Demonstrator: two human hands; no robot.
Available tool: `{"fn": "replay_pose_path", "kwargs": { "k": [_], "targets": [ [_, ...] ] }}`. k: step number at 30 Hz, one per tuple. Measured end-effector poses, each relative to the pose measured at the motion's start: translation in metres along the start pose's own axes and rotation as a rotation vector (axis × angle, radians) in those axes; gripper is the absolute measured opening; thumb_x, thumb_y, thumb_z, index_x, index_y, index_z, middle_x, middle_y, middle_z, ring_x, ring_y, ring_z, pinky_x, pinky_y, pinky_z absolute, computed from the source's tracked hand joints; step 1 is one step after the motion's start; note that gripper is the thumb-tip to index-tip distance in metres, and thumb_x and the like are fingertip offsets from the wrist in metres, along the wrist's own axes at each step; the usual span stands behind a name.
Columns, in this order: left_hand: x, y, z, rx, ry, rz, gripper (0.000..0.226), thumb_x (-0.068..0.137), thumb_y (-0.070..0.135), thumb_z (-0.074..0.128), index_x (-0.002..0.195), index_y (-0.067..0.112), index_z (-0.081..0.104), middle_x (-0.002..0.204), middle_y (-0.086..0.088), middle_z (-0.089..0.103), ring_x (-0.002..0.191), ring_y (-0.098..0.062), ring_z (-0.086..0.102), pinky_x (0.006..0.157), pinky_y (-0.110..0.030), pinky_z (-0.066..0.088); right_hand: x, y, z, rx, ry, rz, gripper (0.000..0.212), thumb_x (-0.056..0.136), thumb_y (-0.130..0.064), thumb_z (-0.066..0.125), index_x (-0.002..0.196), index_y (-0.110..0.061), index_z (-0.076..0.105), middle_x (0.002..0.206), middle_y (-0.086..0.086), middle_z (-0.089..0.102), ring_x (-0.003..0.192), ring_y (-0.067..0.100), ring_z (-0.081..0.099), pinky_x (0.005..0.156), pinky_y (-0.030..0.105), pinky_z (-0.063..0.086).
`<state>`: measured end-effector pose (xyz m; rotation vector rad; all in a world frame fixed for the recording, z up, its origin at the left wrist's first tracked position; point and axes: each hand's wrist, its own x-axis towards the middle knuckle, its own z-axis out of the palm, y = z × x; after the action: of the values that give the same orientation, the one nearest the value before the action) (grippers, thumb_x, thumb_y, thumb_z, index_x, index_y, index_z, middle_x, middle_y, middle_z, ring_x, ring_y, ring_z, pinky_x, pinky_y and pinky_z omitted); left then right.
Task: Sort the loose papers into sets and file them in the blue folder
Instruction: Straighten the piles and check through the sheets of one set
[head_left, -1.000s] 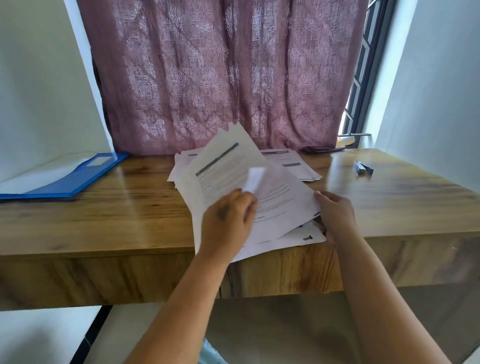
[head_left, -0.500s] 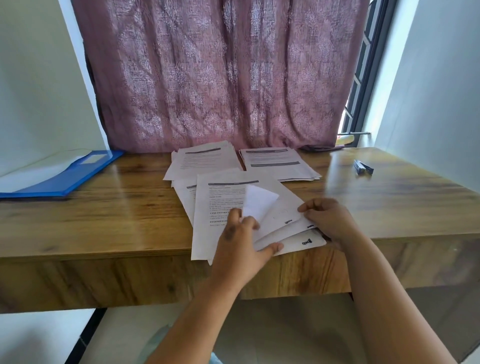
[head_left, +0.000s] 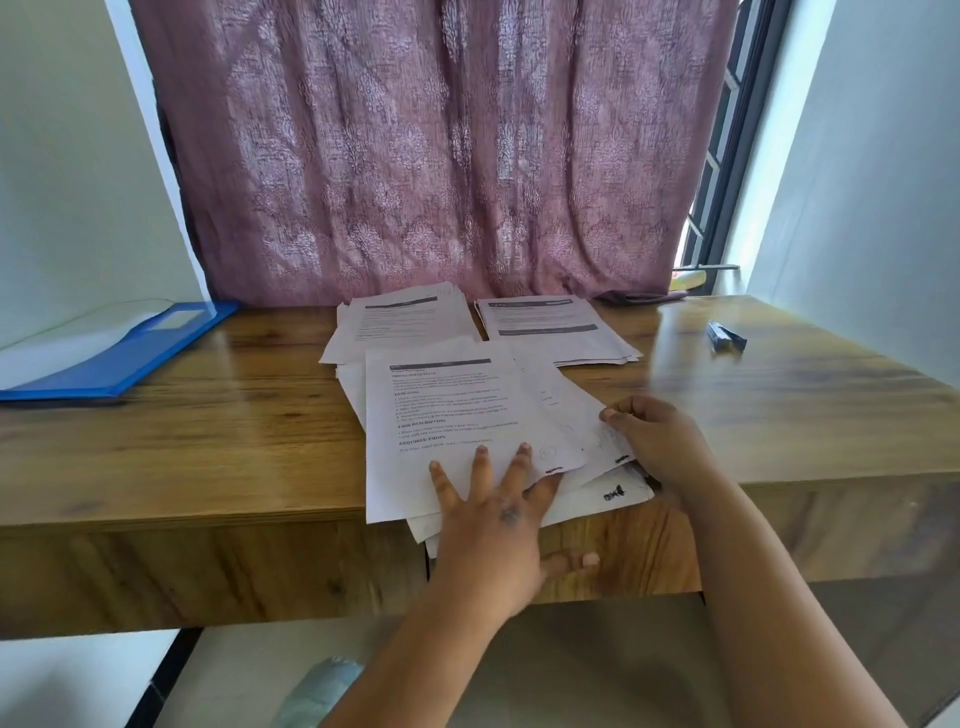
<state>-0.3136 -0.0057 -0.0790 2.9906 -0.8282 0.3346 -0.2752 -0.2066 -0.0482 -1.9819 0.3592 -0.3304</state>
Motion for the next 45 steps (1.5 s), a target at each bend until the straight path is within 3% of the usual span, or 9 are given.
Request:
{"fn": "replay_pose_path", "kwargs": {
  "k": [3, 8, 16, 19, 24, 29, 33, 41, 45],
  "targets": [
    [0.001, -0.001, 0.004, -0.006, -0.064, -0.042, 0.086, 0.078, 0.085, 0.017, 0.151, 0.045, -0.006, 0.164, 0.003, -0.008, 0.148, -0.04, -0.005, 0.102, -0.074, -0.016, 0.0, 0.0, 0.001, 0.007, 0.014, 0.006, 0.014, 0.091, -0.03, 0.06, 0.082, -0.026, 0.07, 0.086, 0.0, 0.071, 0.085, 0.025, 0.067, 0.078, 0.043, 0.056],
    [-0.002, 0.001, -0.004, -0.039, -0.079, -0.06, 0.087, 0.077, 0.085, 0.017, 0.151, 0.045, -0.005, 0.164, 0.003, -0.006, 0.148, -0.039, -0.004, 0.105, -0.073, -0.012, 0.0, -0.005, -0.002, -0.033, 0.025, 0.052, 0.034, 0.087, -0.02, 0.065, 0.12, -0.024, 0.058, 0.111, 0.0, 0.066, 0.095, 0.024, 0.065, 0.088, 0.045, 0.055],
    [0.012, -0.009, -0.022, -0.31, 0.203, -0.049, 0.099, 0.067, 0.092, 0.004, 0.152, 0.041, -0.001, 0.149, -0.002, 0.041, 0.129, -0.024, 0.048, 0.102, -0.044, 0.048, -0.001, -0.04, 0.006, 0.251, -0.072, -0.016, 0.023, 0.092, -0.002, 0.056, 0.11, -0.009, 0.067, 0.102, 0.013, 0.07, 0.092, 0.027, 0.07, 0.079, 0.036, 0.06],
    [0.018, -0.016, -0.022, -0.314, 0.354, -0.009, 0.079, 0.095, 0.053, 0.046, 0.155, 0.035, -0.003, 0.117, 0.003, 0.062, 0.088, -0.007, 0.062, 0.073, -0.012, 0.049, -0.01, -0.056, 0.01, 0.56, -0.215, 0.015, 0.024, 0.099, -0.003, 0.047, 0.116, -0.003, 0.064, 0.108, 0.019, 0.068, 0.095, 0.028, 0.068, 0.08, 0.032, 0.06],
    [0.02, -0.027, -0.023, -0.502, 0.469, -0.154, 0.105, 0.094, 0.011, 0.06, 0.14, 0.052, -0.025, 0.089, 0.012, 0.049, 0.065, -0.002, 0.052, 0.062, -0.007, 0.044, -0.009, -0.048, 0.002, 0.517, -0.155, 0.005, 0.021, 0.103, -0.019, 0.045, 0.116, -0.011, 0.06, 0.098, 0.015, 0.07, 0.088, 0.024, 0.068, 0.077, 0.033, 0.058],
    [0.019, -0.032, -0.017, -0.474, 0.456, -0.1, 0.06, 0.097, 0.008, 0.054, 0.147, 0.033, 0.032, 0.132, -0.006, 0.055, 0.108, -0.017, 0.062, 0.088, -0.022, 0.052, -0.007, -0.021, -0.006, -0.355, 0.111, -0.106, 0.018, 0.082, -0.029, 0.074, 0.09, -0.015, 0.066, 0.086, -0.003, 0.063, 0.078, 0.012, 0.056, 0.062, 0.019, 0.04],
    [0.019, -0.027, -0.021, -0.472, 0.388, -0.127, 0.032, 0.099, 0.023, 0.051, 0.131, 0.018, 0.055, 0.134, -0.003, 0.055, 0.122, -0.019, 0.055, 0.099, -0.027, 0.047, -0.012, -0.02, -0.002, -0.402, 0.097, -0.092, 0.029, 0.069, -0.02, 0.086, 0.088, -0.014, 0.065, 0.092, 0.001, 0.064, 0.083, 0.016, 0.059, 0.071, 0.026, 0.048],
    [0.018, -0.024, -0.027, -0.317, 0.219, -0.094, 0.074, 0.078, 0.072, 0.057, 0.137, 0.028, 0.051, 0.14, 0.003, 0.052, 0.124, -0.017, 0.052, 0.097, -0.027, 0.047, -0.011, -0.03, -0.006, -0.546, 0.026, -0.052, 0.021, 0.086, -0.032, 0.07, 0.085, -0.012, 0.066, 0.08, -0.002, 0.061, 0.081, 0.018, 0.057, 0.071, 0.031, 0.048],
    [0.021, -0.026, -0.029, -0.338, 0.258, -0.097, 0.054, 0.089, 0.051, 0.061, 0.135, 0.023, 0.055, 0.131, 0.0, 0.061, 0.117, -0.017, 0.058, 0.095, -0.025, 0.048, -0.01, -0.031, -0.011, -0.288, 0.099, -0.045, 0.021, 0.092, -0.01, 0.05, 0.079, -0.015, 0.066, 0.079, 0.002, 0.066, 0.08, 0.024, 0.064, 0.075, 0.035, 0.053]
  ]
}}
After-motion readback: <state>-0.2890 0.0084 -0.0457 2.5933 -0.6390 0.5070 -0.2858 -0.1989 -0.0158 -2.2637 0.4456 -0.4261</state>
